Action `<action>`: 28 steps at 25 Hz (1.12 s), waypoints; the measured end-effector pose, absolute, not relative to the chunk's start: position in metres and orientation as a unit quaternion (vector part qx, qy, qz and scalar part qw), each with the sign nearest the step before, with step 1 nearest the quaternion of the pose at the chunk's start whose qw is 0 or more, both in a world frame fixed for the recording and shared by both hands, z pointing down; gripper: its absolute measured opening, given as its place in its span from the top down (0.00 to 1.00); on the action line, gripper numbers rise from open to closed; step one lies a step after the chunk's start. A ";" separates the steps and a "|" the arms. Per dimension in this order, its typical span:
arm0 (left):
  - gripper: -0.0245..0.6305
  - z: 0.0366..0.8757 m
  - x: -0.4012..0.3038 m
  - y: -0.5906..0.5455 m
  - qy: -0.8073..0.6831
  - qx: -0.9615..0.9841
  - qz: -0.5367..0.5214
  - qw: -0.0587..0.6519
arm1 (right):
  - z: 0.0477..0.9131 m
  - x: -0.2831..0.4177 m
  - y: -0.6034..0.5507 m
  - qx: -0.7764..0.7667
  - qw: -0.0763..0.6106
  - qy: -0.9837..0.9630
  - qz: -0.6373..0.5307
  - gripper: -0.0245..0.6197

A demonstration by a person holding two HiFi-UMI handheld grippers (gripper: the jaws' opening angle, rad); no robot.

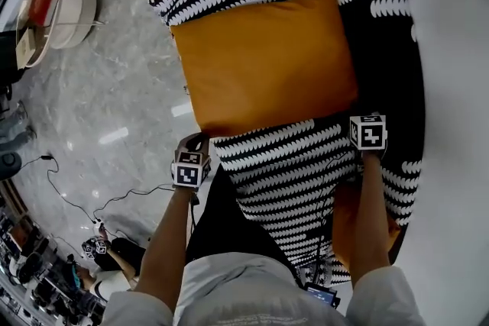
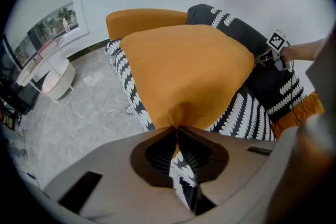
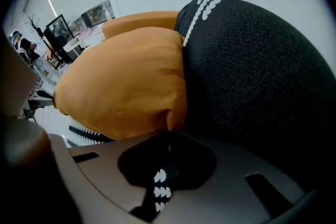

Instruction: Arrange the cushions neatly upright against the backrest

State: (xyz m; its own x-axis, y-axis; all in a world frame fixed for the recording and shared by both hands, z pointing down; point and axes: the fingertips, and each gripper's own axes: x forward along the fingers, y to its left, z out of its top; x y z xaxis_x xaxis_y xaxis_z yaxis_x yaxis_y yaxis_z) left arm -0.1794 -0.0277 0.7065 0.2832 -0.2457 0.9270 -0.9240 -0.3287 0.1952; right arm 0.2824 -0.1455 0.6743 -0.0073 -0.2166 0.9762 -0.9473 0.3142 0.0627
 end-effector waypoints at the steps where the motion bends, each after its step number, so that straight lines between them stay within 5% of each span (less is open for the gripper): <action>1: 0.91 0.698 -0.181 -0.031 -0.421 0.699 0.429 0.388 | 0.666 0.282 -0.149 0.472 0.525 -0.617 0.348 0.94; 14: 0.94 0.595 -0.191 -0.112 -0.486 0.729 0.375 0.303 | 0.577 0.262 -0.225 0.463 0.528 -0.640 0.314 0.94; 28: 0.93 0.529 -0.220 -0.245 -0.560 0.744 0.310 0.190 | 0.517 0.228 -0.357 0.557 0.419 -0.675 0.241 0.94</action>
